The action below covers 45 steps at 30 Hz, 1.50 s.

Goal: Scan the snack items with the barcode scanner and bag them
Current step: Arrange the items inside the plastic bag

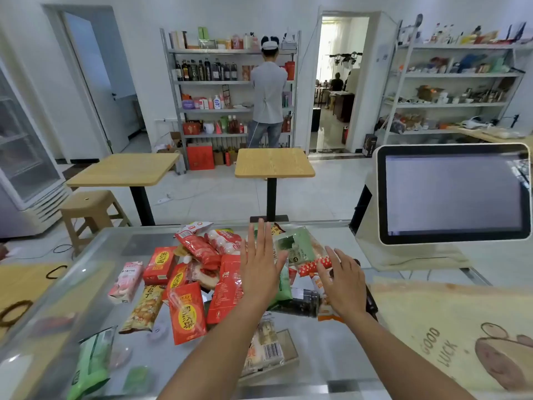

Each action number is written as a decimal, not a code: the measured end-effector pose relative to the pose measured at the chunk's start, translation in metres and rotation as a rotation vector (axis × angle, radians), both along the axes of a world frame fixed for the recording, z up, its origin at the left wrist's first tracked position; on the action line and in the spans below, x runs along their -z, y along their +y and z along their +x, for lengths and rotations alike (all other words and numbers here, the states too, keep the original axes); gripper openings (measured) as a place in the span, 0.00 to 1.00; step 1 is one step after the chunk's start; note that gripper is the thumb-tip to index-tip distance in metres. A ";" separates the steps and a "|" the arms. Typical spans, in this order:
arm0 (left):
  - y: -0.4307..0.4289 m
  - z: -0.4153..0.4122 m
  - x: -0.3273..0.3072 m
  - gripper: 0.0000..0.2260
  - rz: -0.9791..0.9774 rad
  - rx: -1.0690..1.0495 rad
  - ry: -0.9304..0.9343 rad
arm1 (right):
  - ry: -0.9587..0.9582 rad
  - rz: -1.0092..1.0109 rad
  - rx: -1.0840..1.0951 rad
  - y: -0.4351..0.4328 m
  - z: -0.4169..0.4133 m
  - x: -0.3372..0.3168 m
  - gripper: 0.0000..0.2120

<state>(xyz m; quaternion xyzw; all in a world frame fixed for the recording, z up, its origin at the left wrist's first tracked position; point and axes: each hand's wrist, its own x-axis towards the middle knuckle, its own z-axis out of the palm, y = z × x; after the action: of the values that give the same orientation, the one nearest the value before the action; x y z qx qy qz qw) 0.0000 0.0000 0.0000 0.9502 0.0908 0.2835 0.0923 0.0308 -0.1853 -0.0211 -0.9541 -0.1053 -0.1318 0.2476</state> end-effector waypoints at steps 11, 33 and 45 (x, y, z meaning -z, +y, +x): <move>-0.010 0.009 0.003 0.38 0.022 0.142 0.217 | 0.173 -0.019 -0.114 0.013 0.020 0.008 0.25; -0.001 0.055 0.001 0.21 -0.125 0.069 0.410 | 0.494 0.358 -0.116 0.059 0.095 -0.004 0.17; -0.028 0.041 -0.054 0.25 -1.727 0.240 0.124 | -0.236 0.471 -0.329 0.044 0.074 -0.067 0.06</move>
<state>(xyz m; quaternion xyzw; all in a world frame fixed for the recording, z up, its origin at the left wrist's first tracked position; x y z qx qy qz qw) 0.0412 -0.0279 0.0538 0.5648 0.1780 0.0515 0.8042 0.1043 -0.1418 0.0455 -0.8186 -0.2531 -0.2205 0.4660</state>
